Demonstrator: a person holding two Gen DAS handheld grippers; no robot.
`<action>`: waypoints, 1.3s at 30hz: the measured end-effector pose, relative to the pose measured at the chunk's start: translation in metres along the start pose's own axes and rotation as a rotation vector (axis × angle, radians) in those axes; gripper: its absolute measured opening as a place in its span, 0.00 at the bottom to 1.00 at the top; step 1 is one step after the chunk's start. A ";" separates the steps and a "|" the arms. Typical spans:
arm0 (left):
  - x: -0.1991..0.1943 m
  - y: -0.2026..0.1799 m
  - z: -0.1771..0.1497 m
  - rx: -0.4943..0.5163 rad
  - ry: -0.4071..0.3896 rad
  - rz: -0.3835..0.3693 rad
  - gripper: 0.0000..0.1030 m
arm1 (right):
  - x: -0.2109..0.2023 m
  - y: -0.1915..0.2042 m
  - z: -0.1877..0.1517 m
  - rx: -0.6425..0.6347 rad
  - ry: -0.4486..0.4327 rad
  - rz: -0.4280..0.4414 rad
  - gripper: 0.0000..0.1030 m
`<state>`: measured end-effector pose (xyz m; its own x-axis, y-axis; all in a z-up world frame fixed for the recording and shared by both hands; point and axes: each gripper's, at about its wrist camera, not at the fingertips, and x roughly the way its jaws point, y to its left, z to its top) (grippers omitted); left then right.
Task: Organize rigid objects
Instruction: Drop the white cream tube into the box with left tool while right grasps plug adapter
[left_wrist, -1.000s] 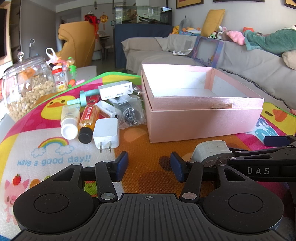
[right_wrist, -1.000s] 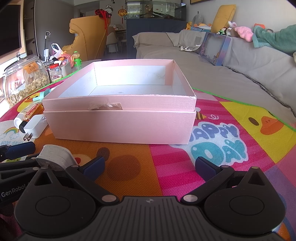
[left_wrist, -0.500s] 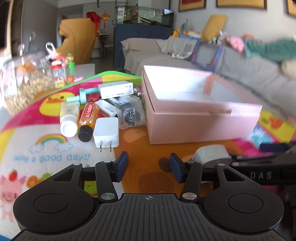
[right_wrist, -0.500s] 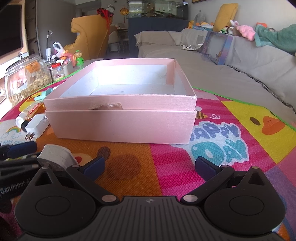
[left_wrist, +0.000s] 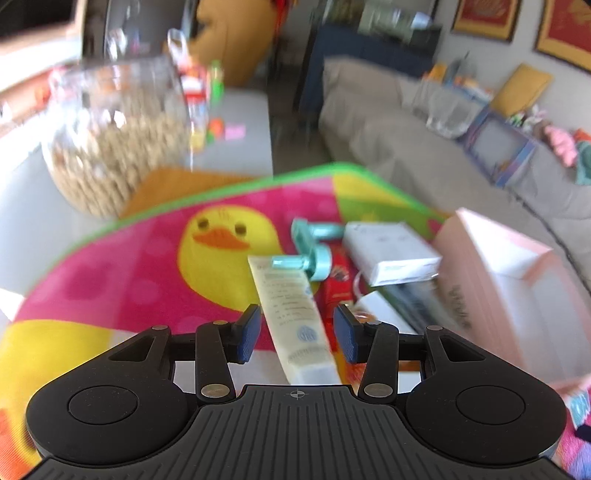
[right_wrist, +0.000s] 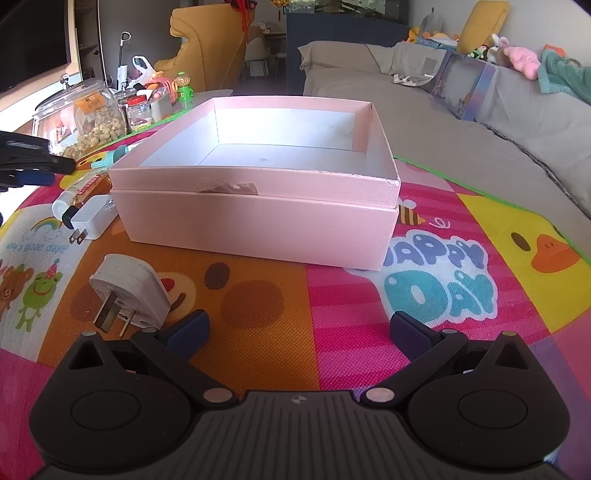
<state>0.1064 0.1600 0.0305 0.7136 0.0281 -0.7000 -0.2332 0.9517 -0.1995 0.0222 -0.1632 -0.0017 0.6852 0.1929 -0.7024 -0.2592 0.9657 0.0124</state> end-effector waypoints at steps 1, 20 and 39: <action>0.010 0.000 0.003 0.013 0.022 0.009 0.46 | 0.000 0.000 0.000 0.002 0.001 0.000 1.00; -0.101 -0.016 -0.127 0.320 0.029 -0.153 0.29 | -0.004 0.000 -0.002 -0.027 -0.010 0.032 1.00; -0.105 -0.021 -0.138 0.284 0.014 -0.196 0.31 | -0.044 0.016 -0.012 -0.031 -0.145 0.177 0.90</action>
<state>-0.0544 0.0947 0.0133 0.7172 -0.1657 -0.6769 0.1017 0.9858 -0.1336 -0.0202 -0.1587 0.0205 0.7173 0.3843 -0.5811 -0.4036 0.9091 0.1030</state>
